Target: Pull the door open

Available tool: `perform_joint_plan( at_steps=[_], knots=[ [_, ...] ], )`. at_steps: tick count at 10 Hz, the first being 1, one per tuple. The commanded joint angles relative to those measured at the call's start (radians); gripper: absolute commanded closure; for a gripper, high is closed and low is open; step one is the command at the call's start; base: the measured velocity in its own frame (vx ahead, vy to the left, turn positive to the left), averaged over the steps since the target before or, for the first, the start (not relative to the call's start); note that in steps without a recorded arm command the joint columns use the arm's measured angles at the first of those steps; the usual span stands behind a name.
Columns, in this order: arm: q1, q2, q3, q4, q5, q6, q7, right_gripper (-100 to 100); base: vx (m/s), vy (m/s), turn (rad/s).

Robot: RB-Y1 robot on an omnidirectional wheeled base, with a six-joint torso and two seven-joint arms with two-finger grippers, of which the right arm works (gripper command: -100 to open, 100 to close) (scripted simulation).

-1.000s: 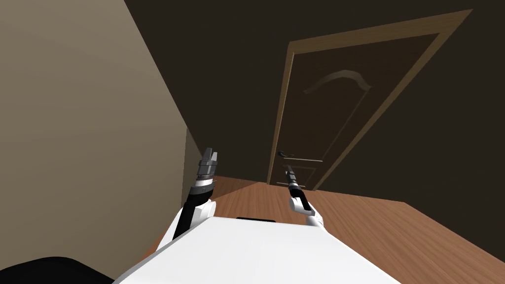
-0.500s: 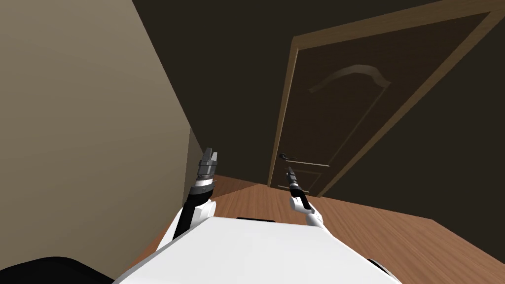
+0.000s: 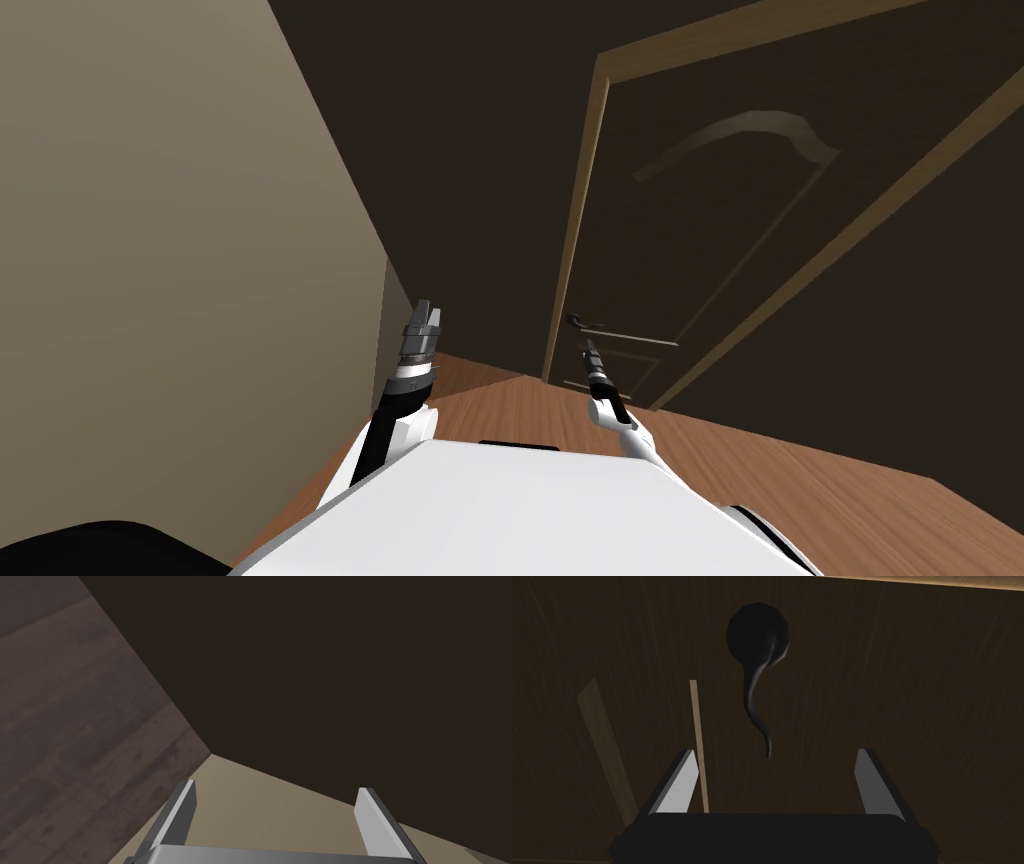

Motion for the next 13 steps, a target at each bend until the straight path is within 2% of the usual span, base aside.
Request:
perform_joint_plan(
  at_steps=[1,4,5,6,7,8,10,11,12,13],
  knots=[
    [-0.017,-0.004,0.002,0.037,-0.014,-0.004,0.001,-100,0.031,-0.078,0.108],
    [-0.044,-0.012,0.005,0.095,-0.037,-0.012,0.002,-100,0.056,-0.076,0.074],
    [-0.04,-0.01,0.005,0.086,-0.031,-0.012,0.001,-100,0.022,-0.046,0.027],
    [-0.027,-0.035,-0.003,0.097,-0.036,-0.024,-0.023,-100,0.124,0.001,0.14],
    [-0.022,-0.043,-0.005,0.1,-0.038,-0.027,-0.031,-100,0.175,0.005,0.147],
    [-0.012,-0.06,-0.01,0.105,-0.041,-0.034,-0.048,-100,0.18,-0.007,0.119],
    [-0.012,-0.06,-0.01,0.105,-0.041,-0.034,-0.048,-100,0.088,0.009,0.02],
    [0.005,-0.089,-0.018,0.115,-0.047,-0.046,-0.076,-100,0.109,0.021,0.156],
    [0.005,-0.089,-0.018,0.115,-0.047,-0.046,-0.076,-100,0.116,-0.002,0.099],
    [0.011,-0.099,-0.021,0.118,-0.048,-0.05,-0.086,-100,0.091,0.004,0.052]
  ],
)
